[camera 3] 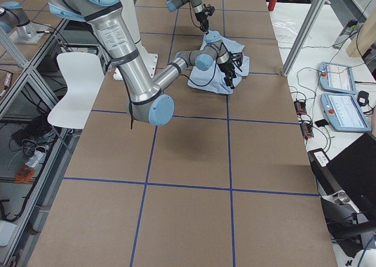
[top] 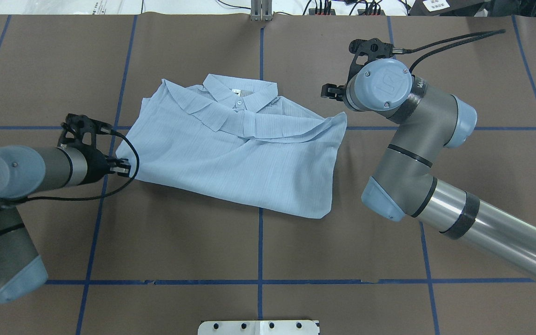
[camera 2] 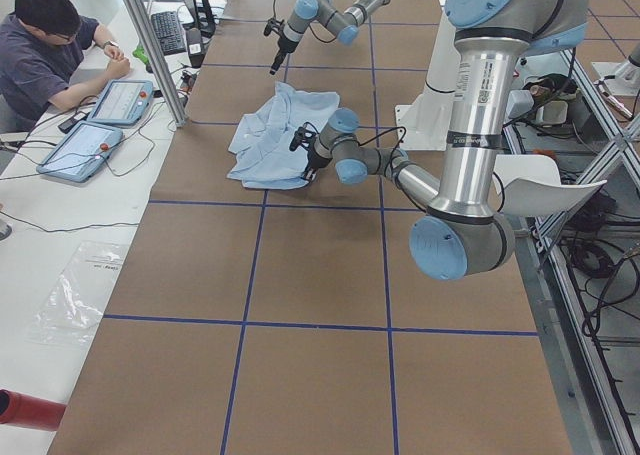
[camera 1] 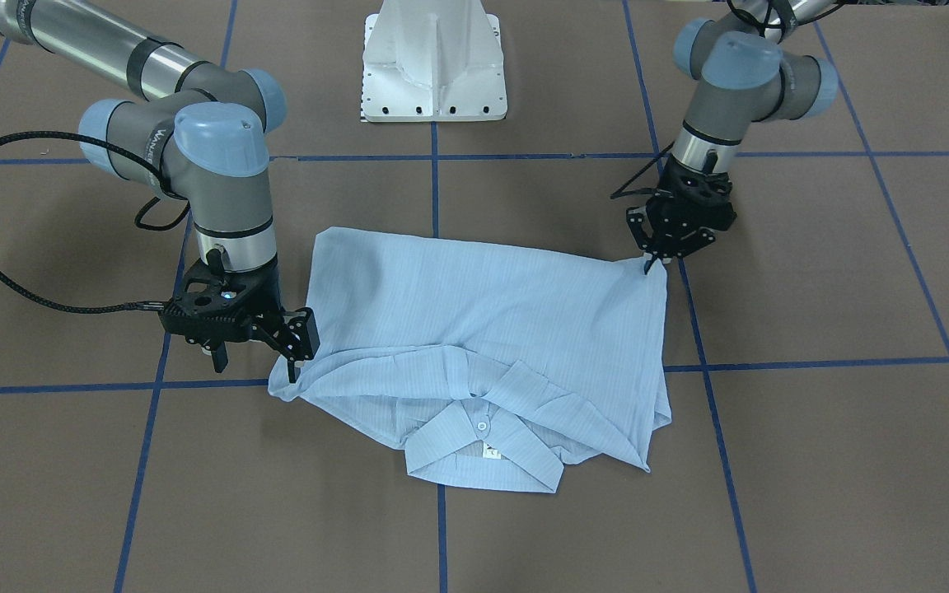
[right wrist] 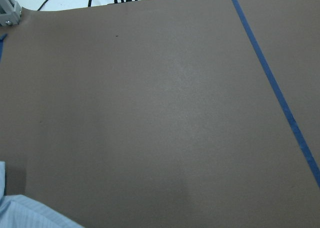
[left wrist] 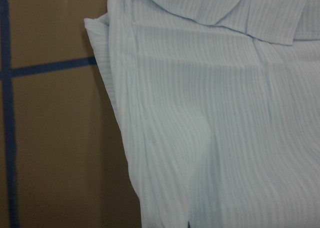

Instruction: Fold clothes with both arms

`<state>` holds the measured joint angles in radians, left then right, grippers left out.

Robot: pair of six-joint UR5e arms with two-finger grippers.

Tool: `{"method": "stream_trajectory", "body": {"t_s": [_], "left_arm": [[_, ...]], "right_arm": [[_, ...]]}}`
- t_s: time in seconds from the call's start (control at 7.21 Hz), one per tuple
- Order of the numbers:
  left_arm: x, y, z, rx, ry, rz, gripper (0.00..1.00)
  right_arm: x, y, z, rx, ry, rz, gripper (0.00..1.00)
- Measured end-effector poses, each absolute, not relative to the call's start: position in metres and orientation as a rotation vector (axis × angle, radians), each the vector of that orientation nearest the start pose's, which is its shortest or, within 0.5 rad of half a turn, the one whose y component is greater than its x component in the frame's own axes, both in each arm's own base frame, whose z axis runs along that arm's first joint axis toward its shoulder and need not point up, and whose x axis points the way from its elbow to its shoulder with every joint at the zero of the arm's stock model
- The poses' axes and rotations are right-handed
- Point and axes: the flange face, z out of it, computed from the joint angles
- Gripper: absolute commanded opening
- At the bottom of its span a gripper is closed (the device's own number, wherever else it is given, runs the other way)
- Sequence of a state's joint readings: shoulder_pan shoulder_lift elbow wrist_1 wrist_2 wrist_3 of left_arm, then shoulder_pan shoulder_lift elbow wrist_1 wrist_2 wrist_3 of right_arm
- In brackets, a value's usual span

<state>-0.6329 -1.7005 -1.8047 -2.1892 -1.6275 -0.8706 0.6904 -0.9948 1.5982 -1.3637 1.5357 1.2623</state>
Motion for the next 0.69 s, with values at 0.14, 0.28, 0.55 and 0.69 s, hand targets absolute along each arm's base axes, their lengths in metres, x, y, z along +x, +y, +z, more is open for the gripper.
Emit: {"method": "stream_trajectory", "body": {"t_s": [0.14,0.28,0.55,0.69], "left_arm": [[0.354,-0.473,0.436,0.603,0.729,0.092,0.0],[0.343,-0.52,0.448,0.63,0.665,0.088,0.0],[0.348,-0.618,0.457,0.658,0.596,0.056,0.0],[0.354,-0.656,0.453,0.671,0.581,0.046,0.33]], "right_arm": [[-0.45,-0.548,0.291,0.42,-0.703,0.376,1.0],[-0.45,-0.548,0.289,0.422,-0.705,0.377,1.0],[-0.453,-0.547,0.281,0.425,-0.717,0.378,1.0],[-0.454,-0.547,0.279,0.424,-0.721,0.381,1.0]]}}
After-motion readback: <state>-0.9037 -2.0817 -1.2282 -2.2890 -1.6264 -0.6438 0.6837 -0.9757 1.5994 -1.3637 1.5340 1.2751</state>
